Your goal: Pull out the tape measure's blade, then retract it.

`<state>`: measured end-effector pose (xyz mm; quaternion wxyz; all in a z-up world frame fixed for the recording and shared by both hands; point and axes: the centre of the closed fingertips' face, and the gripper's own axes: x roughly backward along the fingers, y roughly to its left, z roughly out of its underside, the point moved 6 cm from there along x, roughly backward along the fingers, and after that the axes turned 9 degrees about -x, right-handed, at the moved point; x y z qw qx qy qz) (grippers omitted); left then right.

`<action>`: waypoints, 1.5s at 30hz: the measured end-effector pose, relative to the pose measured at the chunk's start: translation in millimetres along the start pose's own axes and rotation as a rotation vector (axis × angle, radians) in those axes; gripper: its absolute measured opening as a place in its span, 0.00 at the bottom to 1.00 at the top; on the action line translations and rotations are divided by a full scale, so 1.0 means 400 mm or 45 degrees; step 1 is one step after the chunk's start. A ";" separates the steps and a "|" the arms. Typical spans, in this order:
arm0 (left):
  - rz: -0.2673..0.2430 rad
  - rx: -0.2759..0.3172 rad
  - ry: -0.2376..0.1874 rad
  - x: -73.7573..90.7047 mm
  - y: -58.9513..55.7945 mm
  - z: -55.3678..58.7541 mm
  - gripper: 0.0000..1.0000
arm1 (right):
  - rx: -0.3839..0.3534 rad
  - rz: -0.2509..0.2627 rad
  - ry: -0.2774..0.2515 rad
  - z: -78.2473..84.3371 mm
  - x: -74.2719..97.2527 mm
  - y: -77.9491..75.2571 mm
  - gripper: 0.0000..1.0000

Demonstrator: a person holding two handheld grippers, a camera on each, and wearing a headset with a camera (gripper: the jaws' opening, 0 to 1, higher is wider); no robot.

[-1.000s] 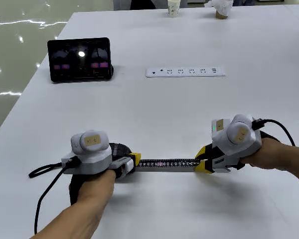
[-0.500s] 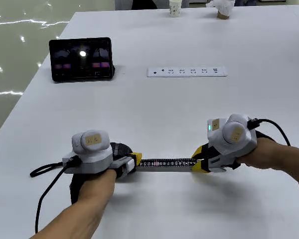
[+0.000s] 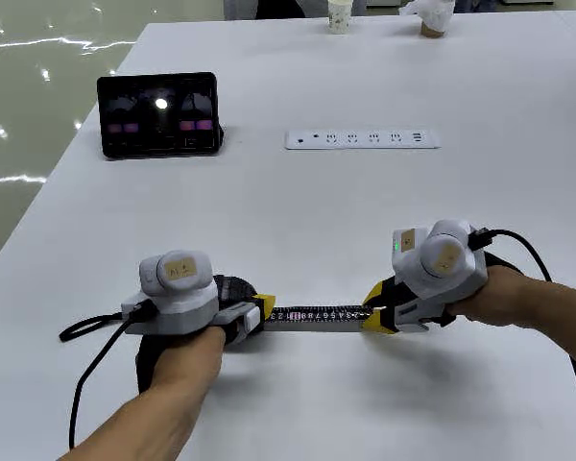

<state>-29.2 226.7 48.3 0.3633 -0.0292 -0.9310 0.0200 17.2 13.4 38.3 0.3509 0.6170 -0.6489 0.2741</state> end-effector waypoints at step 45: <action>0.014 0.023 0.003 -0.010 0.007 0.002 0.64 | 0.027 -0.027 -0.013 -0.055 -0.044 0.013 0.11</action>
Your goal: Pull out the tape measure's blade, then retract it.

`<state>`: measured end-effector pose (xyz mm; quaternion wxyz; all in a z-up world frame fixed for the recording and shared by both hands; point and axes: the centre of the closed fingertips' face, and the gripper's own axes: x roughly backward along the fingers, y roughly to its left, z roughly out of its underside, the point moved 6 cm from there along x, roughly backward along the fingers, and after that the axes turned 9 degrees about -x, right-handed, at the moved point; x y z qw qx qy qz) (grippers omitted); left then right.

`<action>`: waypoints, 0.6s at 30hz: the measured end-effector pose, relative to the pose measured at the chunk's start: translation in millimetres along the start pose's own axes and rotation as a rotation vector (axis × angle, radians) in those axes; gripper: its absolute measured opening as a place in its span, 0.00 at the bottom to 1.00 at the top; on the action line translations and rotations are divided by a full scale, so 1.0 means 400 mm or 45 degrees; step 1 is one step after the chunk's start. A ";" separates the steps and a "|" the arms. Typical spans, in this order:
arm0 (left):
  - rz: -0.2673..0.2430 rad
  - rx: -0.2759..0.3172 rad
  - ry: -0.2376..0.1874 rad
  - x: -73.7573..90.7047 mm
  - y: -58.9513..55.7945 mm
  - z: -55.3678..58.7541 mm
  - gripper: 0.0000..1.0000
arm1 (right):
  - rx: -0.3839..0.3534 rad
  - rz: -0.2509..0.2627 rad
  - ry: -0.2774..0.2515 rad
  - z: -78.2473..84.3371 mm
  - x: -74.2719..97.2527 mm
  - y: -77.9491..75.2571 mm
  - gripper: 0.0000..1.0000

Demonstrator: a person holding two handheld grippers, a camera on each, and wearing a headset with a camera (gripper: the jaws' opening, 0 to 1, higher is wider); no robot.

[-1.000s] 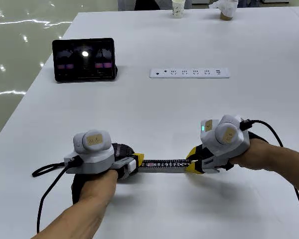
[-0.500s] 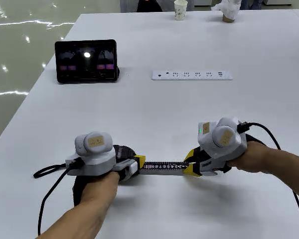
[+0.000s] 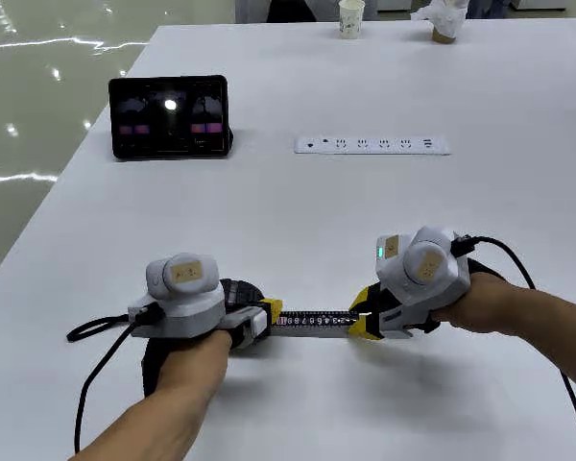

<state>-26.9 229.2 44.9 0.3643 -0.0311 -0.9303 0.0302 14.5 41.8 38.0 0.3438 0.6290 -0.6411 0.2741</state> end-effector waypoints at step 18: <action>0.007 0.013 0.001 0.002 0.002 -0.002 0.64 | 0.010 -0.012 -0.013 -0.031 -0.023 0.004 0.11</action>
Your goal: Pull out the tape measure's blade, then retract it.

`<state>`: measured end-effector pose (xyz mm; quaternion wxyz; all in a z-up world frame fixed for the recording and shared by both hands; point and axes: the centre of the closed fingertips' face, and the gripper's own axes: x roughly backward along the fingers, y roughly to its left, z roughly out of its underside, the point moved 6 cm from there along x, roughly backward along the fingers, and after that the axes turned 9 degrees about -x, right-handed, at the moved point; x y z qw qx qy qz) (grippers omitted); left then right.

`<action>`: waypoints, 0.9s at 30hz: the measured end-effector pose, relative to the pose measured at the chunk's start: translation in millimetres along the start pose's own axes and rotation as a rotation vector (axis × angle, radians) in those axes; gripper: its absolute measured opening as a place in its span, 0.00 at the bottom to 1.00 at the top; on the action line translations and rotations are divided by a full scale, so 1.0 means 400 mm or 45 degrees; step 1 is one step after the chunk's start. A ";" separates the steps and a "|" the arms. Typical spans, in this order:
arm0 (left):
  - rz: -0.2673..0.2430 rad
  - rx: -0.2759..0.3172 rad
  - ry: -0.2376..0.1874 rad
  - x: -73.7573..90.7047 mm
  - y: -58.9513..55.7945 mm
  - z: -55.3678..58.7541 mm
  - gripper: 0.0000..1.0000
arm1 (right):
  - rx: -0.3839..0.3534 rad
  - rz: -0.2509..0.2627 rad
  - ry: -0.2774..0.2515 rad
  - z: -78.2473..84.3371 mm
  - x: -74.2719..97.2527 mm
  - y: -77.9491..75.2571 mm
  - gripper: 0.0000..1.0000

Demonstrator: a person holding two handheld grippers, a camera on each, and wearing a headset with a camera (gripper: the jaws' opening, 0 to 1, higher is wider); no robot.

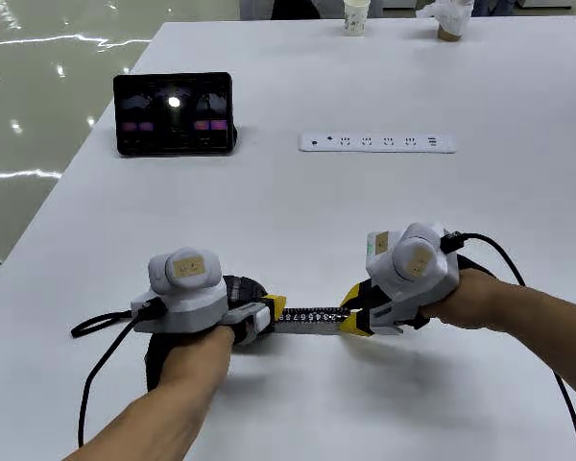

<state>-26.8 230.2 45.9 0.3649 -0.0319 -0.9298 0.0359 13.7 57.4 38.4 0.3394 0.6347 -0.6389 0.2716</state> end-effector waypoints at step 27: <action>0.004 0.015 0.000 0.002 0.000 -0.001 0.64 | 0.010 -0.021 -0.023 -0.038 -0.033 0.006 0.11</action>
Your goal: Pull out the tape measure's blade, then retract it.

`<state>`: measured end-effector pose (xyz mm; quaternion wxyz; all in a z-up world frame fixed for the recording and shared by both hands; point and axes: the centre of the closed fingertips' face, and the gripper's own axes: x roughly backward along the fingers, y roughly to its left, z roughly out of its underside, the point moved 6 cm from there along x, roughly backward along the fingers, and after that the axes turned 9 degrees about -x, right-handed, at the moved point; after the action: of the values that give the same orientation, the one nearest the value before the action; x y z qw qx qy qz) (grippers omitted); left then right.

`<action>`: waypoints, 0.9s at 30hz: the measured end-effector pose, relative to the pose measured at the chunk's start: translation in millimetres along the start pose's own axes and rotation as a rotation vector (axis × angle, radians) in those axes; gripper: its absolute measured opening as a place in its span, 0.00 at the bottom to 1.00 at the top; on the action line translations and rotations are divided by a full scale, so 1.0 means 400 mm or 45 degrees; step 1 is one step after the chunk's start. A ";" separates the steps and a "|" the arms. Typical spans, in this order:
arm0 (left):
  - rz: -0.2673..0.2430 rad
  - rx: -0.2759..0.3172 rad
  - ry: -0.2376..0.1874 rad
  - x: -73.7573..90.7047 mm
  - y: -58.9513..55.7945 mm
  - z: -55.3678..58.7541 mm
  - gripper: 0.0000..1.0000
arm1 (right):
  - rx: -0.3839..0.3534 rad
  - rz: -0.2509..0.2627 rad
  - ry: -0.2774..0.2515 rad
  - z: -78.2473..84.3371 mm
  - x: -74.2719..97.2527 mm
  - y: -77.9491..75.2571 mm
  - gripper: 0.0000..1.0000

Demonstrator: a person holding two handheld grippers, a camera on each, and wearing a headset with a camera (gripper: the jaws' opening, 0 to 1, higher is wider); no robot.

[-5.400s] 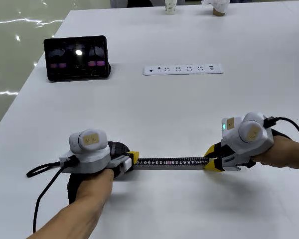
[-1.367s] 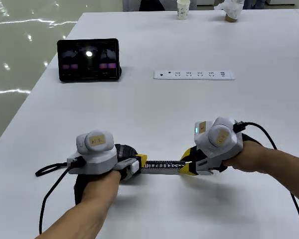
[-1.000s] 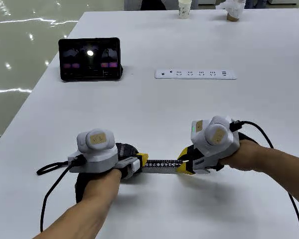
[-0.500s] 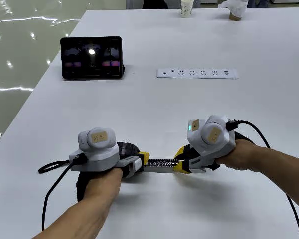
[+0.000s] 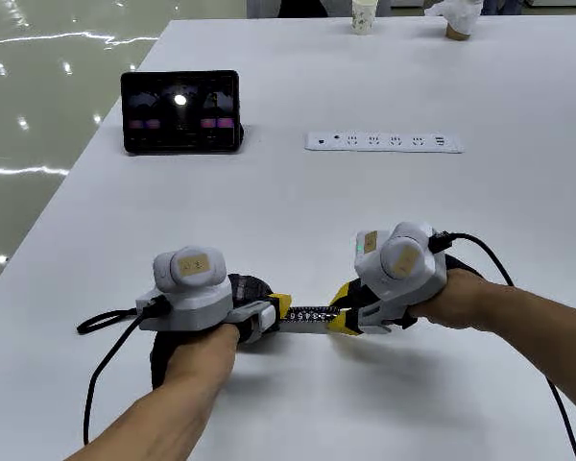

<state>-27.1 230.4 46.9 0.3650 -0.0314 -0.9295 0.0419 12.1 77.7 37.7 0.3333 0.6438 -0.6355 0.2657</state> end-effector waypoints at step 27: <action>0.003 0.006 0.000 0.004 -0.001 0.000 0.64 | 0.017 -0.012 -0.018 -0.027 -0.026 0.006 0.11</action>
<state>-28.2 230.1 48.2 0.3651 -0.0317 -0.9294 0.0444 10.2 92.7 36.7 0.3255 0.6510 -0.6329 0.2637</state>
